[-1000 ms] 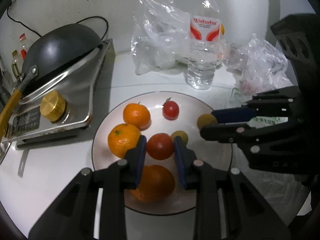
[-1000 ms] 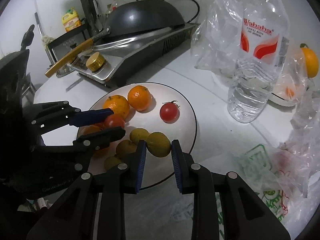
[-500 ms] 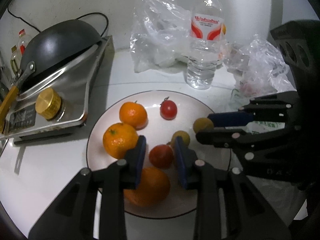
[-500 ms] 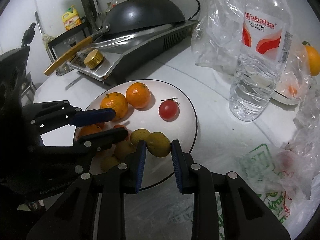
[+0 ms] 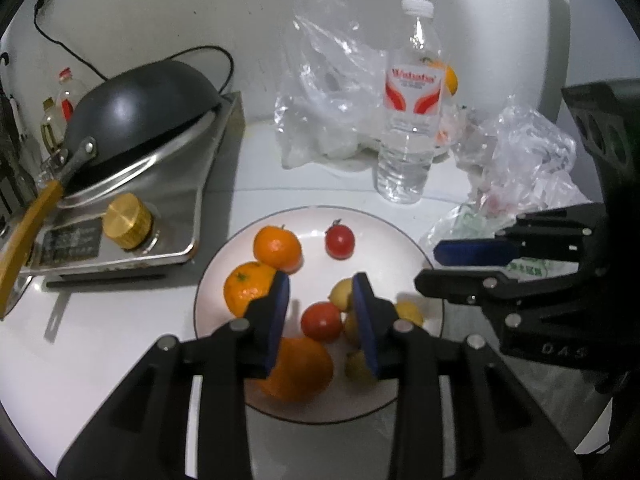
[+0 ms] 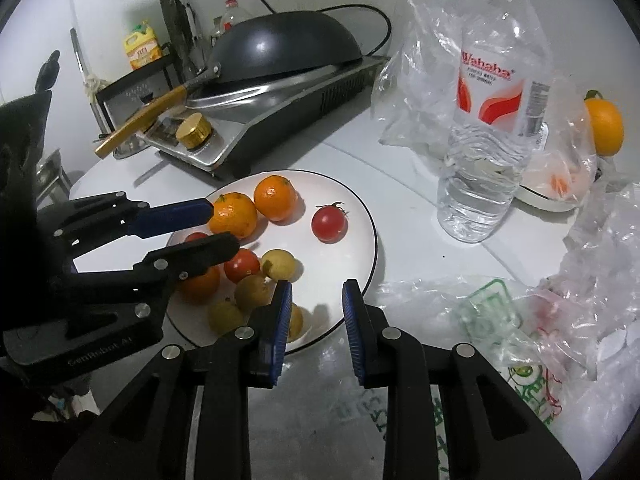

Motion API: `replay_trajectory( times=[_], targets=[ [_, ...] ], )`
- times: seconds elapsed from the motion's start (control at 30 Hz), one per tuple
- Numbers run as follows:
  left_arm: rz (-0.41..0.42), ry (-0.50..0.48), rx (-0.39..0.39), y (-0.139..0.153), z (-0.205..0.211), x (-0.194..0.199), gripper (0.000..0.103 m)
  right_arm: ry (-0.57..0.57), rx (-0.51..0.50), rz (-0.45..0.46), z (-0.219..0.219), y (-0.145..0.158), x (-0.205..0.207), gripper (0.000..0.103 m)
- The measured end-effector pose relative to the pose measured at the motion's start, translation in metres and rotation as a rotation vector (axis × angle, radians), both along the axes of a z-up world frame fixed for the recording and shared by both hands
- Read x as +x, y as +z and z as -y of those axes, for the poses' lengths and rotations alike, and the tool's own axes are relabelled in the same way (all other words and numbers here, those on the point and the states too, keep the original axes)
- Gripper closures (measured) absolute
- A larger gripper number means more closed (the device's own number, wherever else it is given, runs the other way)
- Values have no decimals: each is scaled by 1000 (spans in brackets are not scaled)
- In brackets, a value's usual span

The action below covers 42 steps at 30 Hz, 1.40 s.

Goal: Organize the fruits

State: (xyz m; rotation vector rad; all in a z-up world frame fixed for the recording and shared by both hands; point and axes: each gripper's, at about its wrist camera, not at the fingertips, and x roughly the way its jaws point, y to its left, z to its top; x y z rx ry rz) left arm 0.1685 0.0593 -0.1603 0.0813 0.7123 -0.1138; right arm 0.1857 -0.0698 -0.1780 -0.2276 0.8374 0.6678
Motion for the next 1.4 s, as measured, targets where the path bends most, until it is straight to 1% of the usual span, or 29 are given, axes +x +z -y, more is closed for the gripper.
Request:
replay_trajectory(
  times=[0.3,0.47,0.67,0.8,0.9,1.0,1.17,1.2,1.23,1.27,1.3,1.4],
  targets=[
    [12,32,11,10,9,-20,68,16,22,35,7,14,-14,75],
    [15,45,18,11,15,-27,68,12,25,36,10,15,-15,75],
    [37,65,33,13,14,-35,68,1,24,34,13,14,-15,75],
    [33,71,48,6,10,-34,68,-2,14,30,10,13,-12,75],
    [31,69,41,2,5,-31,68,-7,6,28,7,12,-10,75],
    [44,69,45,2,0,-28,68,-15,5,19,4,10,-6,75],
    [44,70,22,-1,-6,-22,67,-18,12,17,3,9,-6,75],
    [45,69,21,-1,-6,-21,64,-19,17,19,4,9,-7,75],
    [47,67,18,0,-5,-20,54,-19,20,21,5,10,-8,75],
    [54,66,9,1,-4,-20,48,-20,22,24,7,11,-10,75],
    [65,66,-10,4,-3,-21,43,-22,22,29,9,13,-11,75],
    [80,69,-36,10,-1,-23,43,-38,20,41,18,18,-15,75]
  ],
)
